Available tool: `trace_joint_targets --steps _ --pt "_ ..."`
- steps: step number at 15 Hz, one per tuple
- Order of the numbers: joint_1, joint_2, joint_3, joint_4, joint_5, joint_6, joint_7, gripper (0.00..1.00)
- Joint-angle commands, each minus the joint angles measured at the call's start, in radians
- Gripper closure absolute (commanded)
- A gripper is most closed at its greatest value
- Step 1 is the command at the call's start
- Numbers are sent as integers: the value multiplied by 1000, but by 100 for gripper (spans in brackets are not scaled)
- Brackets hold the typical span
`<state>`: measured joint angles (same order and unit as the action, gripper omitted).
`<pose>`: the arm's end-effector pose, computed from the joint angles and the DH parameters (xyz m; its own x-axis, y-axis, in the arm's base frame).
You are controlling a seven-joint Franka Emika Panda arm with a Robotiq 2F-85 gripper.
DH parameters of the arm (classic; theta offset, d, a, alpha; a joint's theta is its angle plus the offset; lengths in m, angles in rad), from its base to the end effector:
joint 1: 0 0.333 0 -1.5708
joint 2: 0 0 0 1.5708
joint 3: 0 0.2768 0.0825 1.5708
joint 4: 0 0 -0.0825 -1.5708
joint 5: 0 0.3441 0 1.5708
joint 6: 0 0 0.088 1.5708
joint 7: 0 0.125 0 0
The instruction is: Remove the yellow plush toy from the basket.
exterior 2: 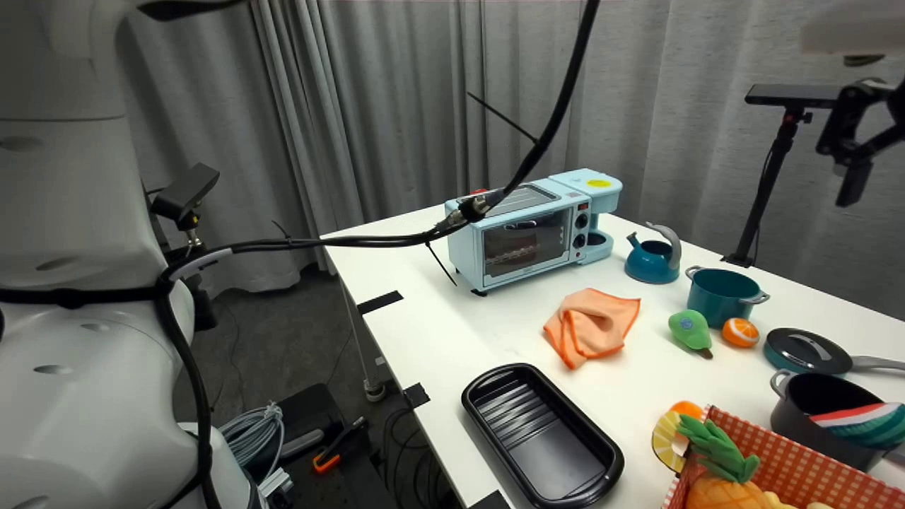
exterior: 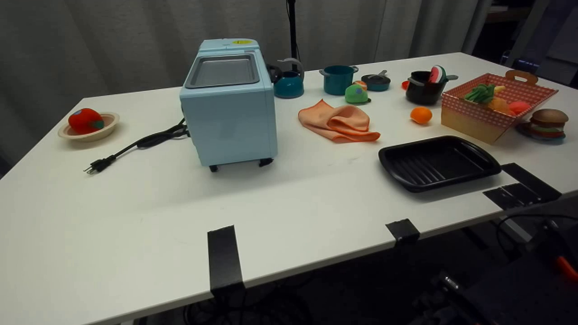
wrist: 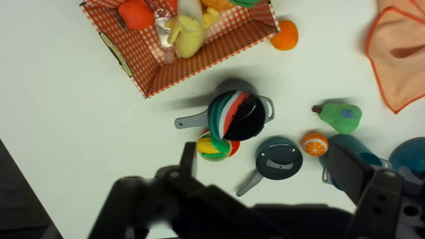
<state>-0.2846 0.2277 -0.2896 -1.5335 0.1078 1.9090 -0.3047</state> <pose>0.5172 -0.3057 0.4943 0.9472 -0.2770 0.1617 -0.2818 -0.9594 0.0073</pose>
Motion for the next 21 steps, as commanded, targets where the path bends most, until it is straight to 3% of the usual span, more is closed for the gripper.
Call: trace_joint_targets --steps 1,12,21 --pt "-35 34 25 33 -6 -4 11 0" --pt "-61 130 34 121 -2 -24 35 0" --pt "-145 314 65 203 33 -88 5 0"
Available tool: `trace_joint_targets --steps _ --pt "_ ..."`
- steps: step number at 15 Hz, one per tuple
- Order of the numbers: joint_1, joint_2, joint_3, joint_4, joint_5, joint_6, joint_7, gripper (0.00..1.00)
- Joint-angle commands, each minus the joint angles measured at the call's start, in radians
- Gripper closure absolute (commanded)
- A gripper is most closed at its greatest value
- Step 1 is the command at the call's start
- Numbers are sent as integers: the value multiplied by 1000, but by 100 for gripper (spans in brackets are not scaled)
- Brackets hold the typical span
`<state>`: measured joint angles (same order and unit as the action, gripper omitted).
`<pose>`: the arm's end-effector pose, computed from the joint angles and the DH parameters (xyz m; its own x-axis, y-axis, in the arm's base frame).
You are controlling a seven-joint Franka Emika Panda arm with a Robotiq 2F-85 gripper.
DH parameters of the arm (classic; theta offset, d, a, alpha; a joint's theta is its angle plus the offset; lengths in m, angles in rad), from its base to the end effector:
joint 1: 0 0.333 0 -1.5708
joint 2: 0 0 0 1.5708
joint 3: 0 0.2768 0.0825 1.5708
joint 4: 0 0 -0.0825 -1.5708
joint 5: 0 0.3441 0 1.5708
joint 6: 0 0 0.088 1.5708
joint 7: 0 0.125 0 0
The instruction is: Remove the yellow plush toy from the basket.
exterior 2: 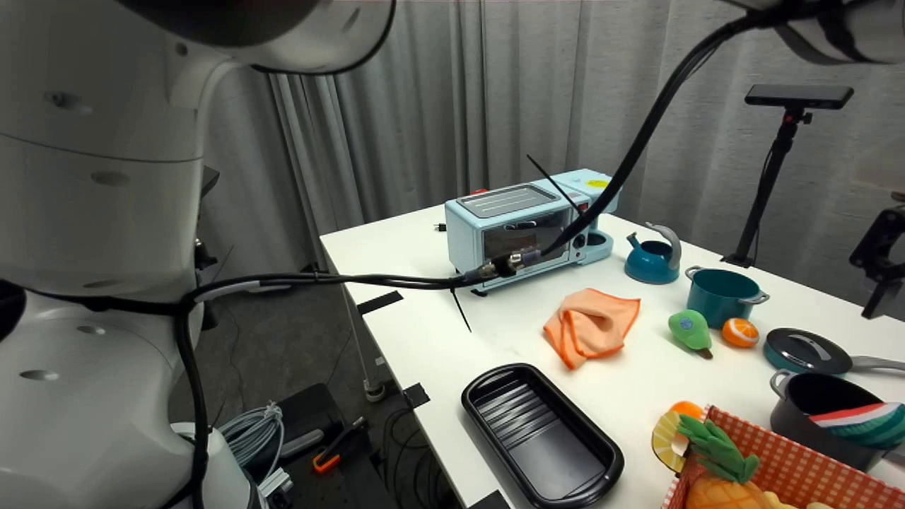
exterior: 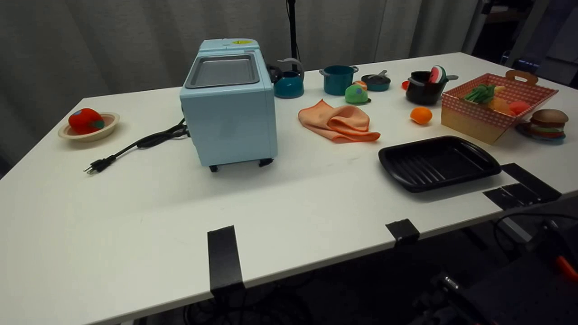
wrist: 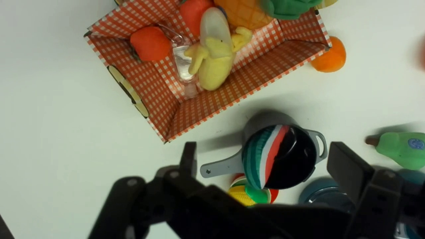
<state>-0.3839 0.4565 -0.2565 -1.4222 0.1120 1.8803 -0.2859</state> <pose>0.5303 -0.3525 0.4018 0.9352 -0.3537 0.0145 -0.3539 -0.9352 0.0093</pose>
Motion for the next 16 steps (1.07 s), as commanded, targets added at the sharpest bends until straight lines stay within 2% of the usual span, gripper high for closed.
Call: trace_joint_targets --steps 1,6,16 --pt "-54 108 39 104 27 -73 -15 0" --pt "-78 230 67 162 13 -133 -12 0" --pt "-68 404 75 226 -32 -211 9 0"
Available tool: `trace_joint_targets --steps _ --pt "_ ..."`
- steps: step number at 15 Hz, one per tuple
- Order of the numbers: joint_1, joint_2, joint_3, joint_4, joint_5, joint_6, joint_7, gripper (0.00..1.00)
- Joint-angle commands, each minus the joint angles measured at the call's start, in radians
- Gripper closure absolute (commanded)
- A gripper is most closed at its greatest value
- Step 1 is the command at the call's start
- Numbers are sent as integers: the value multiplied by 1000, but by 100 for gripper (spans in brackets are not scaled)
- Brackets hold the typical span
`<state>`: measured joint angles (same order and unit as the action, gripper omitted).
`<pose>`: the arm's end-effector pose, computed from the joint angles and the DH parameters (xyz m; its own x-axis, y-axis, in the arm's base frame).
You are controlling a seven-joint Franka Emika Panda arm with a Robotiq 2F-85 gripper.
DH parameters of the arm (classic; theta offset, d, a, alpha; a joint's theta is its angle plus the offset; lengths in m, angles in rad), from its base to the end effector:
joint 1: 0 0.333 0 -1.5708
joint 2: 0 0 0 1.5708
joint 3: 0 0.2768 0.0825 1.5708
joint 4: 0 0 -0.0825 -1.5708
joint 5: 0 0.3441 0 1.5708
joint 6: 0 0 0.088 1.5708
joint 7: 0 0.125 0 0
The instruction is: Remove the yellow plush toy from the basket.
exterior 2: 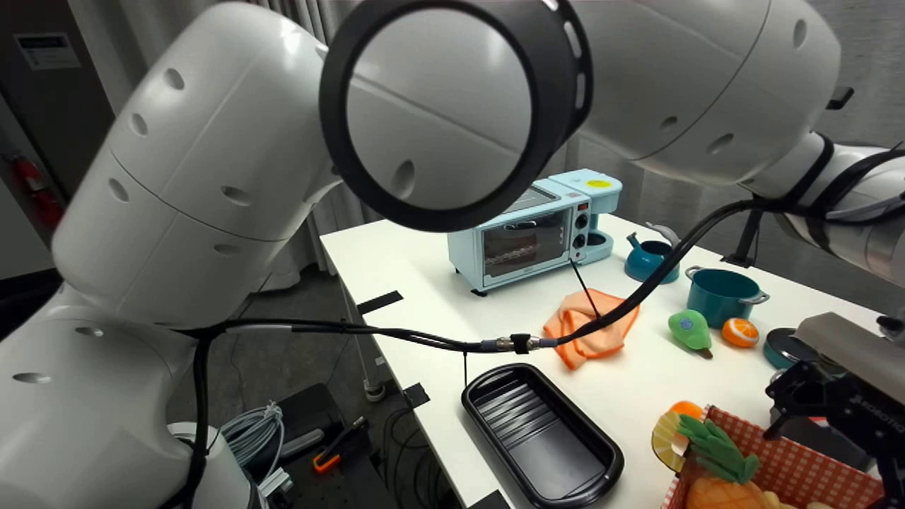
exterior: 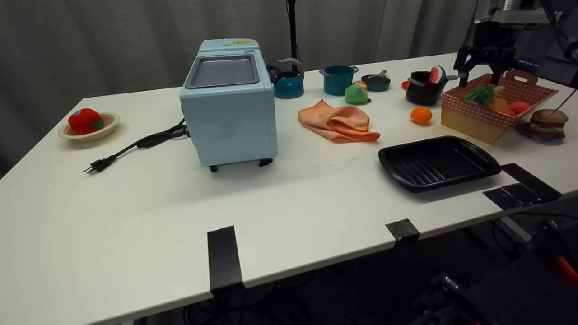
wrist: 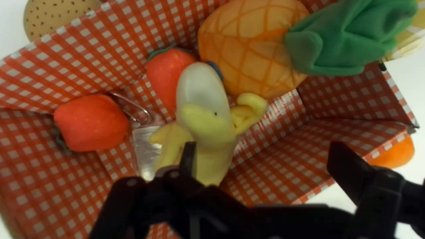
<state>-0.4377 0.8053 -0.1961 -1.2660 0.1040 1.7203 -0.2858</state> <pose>0.5350 -0.3498 0.2310 0.8905 -0.3128 -0.3304 -0.3462 -0.9370 -0.0459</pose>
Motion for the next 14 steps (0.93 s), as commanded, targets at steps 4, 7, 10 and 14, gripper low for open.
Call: trace_joint_targets --steps 4,7,10,14 --pt "-8 82 15 62 -48 -51 7 0" --pt "2 95 14 43 -77 -62 4 0" --pt "14 114 7 29 -119 -79 13 0" --pt "16 135 7 23 -148 -76 18 0"
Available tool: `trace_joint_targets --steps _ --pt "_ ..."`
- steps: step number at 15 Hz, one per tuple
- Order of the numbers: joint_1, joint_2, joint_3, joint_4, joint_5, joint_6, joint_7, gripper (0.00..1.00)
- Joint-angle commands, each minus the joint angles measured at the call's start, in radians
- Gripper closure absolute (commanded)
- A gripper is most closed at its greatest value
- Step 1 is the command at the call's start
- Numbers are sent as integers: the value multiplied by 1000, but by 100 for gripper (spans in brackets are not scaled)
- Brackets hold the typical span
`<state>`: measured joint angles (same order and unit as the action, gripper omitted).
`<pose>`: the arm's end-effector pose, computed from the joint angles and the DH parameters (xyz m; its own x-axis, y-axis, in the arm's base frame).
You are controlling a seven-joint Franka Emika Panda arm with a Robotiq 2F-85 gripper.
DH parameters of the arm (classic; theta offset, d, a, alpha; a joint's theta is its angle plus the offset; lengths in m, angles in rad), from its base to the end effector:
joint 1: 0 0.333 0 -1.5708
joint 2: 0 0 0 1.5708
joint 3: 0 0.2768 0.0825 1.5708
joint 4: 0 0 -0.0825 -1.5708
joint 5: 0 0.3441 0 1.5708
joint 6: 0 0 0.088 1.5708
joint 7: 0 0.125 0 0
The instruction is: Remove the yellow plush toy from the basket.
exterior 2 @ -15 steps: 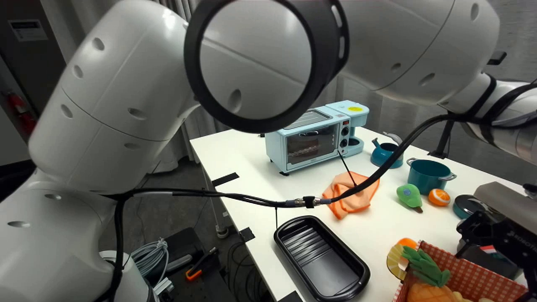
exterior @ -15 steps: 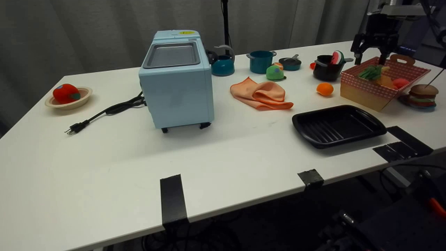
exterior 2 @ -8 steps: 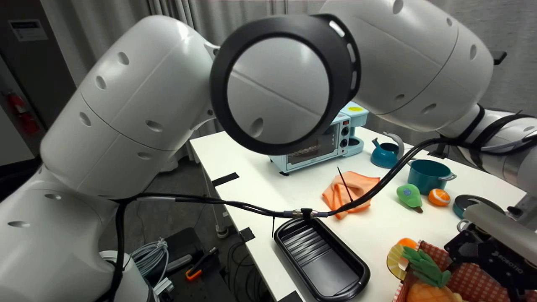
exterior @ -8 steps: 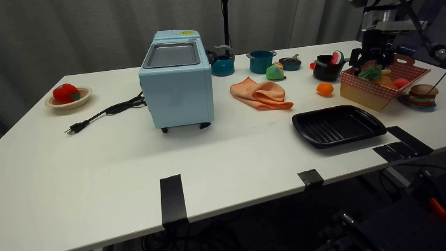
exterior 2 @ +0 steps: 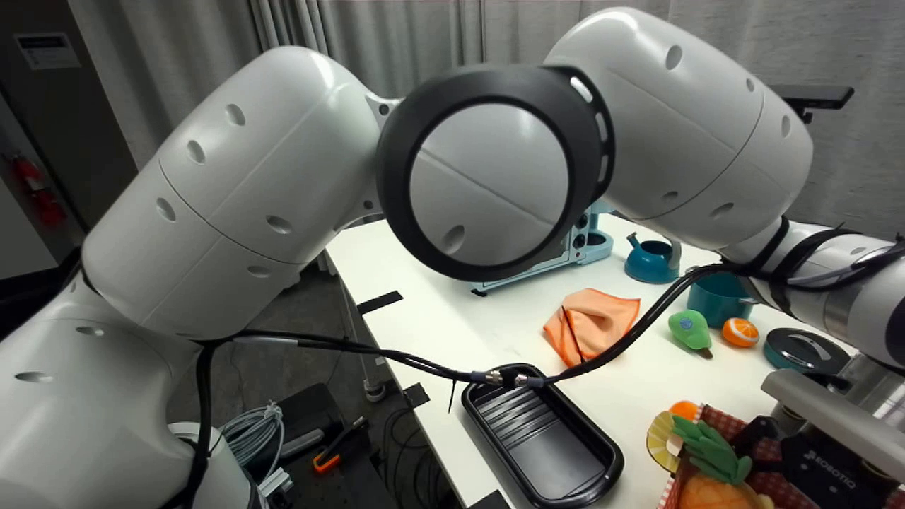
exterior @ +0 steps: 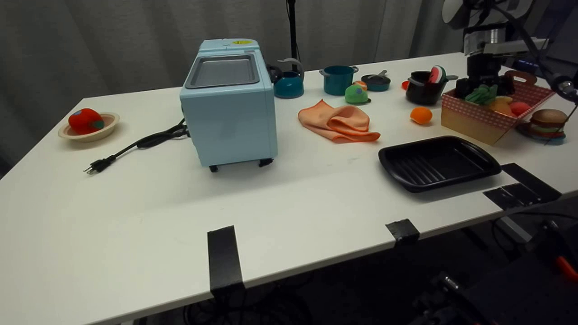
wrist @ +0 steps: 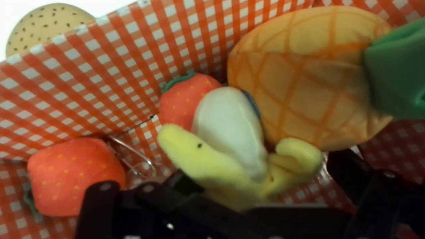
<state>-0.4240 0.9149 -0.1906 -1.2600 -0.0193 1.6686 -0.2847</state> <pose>0.5150 -0.3420 0.1646 0.8285 -0.2529 -0.4997 -0.2771 -0.9605 0.0266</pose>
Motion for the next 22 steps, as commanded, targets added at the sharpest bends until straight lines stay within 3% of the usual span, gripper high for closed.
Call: trace_joint_targets --steps 1,2,9,12,22 --pt "1 28 2 15 -26 -18 17 25" --pt "0 29 3 11 -27 -10 18 26" --pt "8 -6 -9 -39 -21 44 21 81" --pt "9 -49 -10 -86 -18 92 18 99" --pt "21 -309 -9 -384 -30 329 15 100"
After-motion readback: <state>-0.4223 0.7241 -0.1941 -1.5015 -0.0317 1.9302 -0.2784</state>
